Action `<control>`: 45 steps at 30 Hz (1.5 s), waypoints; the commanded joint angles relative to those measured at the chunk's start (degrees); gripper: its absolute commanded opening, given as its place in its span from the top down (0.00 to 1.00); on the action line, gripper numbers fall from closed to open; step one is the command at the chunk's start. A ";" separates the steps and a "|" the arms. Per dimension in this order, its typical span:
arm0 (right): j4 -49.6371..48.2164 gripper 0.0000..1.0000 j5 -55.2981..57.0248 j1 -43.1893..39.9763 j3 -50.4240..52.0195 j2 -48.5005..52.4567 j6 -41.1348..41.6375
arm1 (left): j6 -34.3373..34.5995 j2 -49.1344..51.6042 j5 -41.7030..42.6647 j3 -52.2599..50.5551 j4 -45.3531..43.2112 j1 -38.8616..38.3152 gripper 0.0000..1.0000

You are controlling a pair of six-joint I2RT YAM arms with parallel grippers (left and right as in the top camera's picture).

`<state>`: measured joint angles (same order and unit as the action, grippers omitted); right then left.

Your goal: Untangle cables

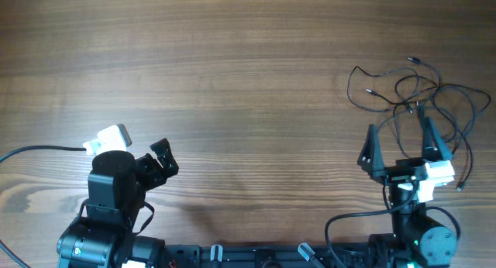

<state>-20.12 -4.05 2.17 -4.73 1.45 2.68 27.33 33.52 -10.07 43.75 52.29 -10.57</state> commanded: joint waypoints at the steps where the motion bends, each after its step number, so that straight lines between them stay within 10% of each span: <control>1: -1.77 0.00 -0.72 -0.28 4.48 -1.27 -1.22 | 0.55 -0.42 -0.92 -0.31 -0.15 -0.31 0.00; 7: 19.93 0.01 -0.72 -0.28 4.46 -1.27 -1.18 | 0.55 -0.42 -0.92 -0.31 -0.15 -0.31 0.00; 45: 19.98 0.00 -0.48 -0.28 4.44 -1.25 -1.09 | 0.55 -0.42 -0.94 -0.31 -0.15 -0.31 0.00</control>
<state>0.03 -4.25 2.13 -0.34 0.82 2.02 27.35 33.52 -10.07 43.75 52.29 -10.57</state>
